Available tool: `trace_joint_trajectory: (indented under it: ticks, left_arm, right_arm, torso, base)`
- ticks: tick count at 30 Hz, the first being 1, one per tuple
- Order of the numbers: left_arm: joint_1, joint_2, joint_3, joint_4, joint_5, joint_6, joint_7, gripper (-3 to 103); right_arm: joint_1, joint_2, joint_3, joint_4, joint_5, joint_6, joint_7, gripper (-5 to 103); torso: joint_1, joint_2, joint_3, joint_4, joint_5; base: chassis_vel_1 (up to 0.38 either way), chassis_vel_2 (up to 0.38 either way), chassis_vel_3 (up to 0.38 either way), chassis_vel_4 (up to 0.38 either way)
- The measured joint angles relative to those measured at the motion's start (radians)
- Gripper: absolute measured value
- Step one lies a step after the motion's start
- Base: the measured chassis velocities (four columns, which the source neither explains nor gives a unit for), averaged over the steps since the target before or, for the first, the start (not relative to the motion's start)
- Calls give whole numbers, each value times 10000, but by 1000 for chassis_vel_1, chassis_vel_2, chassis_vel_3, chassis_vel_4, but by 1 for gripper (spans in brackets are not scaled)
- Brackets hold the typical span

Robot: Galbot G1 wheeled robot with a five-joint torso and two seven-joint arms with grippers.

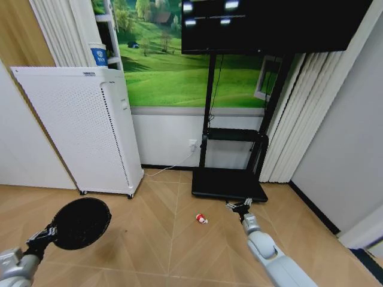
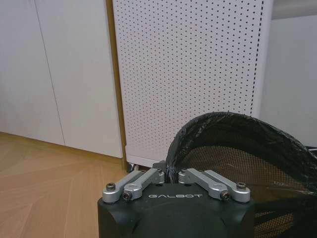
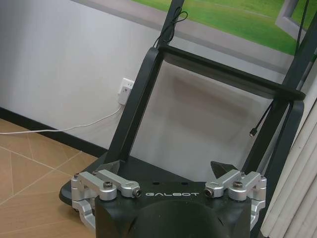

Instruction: Pick up the trash bin and place the garbage on the floor into it.

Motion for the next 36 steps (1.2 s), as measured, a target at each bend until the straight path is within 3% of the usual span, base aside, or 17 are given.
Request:
trace_joint_trajectory:
  ticks: [17,23,27,36]
  left_arm:
    - [383,-308,4,-418,389,-221,347,7]
    - [487,-414,38,-532,456,-291,470,7]
    - [577,-499,59,-612,500,-322,538,7]
    - [557,-511,157,-695,546,-337,536,7]
  right_arm:
    - [-174,81,86,-8,-98,-148,63,100]
    - [-287,114,204,-27,-228,169,9,100]
    - [-376,127,374,-66,-441,752,48,100]
    - [-746,68,787,147,-569,382,33,100]
  torso:
    - [-1,0,-1,3,-4]
    - [-1,0,0,0,1]
    - [-1,1,0,-1,1]
    - [-2,1,-1,0,1]
  base:
    - [69,102,-65,-108]
    - [-25,23,11,-34]
    - [-64,-27,59,17]
    - [-6,-1,6,2]
